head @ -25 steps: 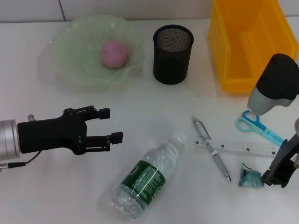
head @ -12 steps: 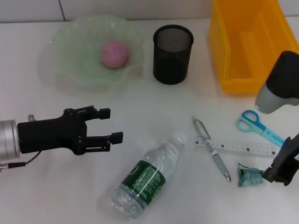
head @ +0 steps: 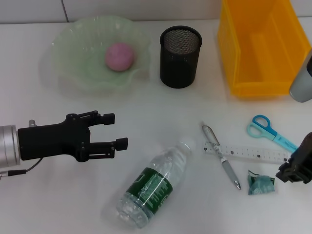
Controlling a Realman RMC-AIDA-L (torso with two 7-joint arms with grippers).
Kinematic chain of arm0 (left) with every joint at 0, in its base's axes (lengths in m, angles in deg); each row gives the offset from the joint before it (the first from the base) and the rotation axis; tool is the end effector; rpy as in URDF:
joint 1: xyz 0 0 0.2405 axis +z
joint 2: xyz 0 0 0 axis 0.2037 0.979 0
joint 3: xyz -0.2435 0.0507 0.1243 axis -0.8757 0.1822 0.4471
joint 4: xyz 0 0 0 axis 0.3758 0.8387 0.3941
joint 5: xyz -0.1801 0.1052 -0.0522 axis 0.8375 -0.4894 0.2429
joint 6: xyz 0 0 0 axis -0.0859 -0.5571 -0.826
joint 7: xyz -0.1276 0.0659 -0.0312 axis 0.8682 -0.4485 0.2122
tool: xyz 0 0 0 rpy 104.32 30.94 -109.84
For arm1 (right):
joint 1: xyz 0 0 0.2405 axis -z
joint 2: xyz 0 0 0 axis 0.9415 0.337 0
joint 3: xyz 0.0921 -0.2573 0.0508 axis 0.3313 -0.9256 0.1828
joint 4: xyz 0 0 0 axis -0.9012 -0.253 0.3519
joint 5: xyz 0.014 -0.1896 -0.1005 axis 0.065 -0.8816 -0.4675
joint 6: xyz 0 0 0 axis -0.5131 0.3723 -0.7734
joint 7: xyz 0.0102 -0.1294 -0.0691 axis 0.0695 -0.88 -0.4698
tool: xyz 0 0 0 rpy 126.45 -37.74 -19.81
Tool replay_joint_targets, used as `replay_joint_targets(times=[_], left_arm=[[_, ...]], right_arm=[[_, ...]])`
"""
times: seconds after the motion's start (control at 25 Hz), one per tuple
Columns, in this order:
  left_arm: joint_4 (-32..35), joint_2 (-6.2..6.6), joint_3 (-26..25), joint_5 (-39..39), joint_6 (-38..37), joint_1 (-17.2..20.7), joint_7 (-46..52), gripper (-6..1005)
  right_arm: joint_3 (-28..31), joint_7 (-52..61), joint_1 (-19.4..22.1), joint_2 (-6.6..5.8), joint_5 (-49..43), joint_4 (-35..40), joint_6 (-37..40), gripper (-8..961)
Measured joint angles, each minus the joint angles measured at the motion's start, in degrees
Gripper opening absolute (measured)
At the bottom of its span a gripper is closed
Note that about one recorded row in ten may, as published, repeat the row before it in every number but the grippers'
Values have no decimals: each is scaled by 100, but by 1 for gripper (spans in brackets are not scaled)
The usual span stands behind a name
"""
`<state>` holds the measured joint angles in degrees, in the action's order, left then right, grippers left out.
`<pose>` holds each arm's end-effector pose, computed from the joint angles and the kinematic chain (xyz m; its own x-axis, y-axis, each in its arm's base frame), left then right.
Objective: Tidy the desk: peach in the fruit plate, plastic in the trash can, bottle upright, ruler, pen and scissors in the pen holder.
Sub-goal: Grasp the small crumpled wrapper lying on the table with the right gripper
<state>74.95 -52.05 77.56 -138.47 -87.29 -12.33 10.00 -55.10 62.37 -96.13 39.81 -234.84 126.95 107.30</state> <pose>-0.3096 0.3022 -0.0230 0.7642 0.3848 0.5176 0.4752 -0.8785 -0.0485 0.2355 0.3077 0.0139 0.6918 -0.5985 0.4039 -0.5266 -0.8009 -0.2848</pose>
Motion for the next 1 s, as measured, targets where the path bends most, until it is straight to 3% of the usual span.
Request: replay_joint_targets(times=[0.12, 0.36, 1.0], left_arm=[[5, 1, 0, -6, 0, -5, 2, 849], [1, 1, 0, -16, 1, -14, 11, 850], [-1, -5, 0, -76, 19, -72, 14, 850]], right_arm=[[-39, -7, 1, -1, -8, -56, -170, 48], [-66, -120, -30, 2, 34, -344, -414, 267], [-486, -158, -19, 15, 182, -324, -505, 454]])
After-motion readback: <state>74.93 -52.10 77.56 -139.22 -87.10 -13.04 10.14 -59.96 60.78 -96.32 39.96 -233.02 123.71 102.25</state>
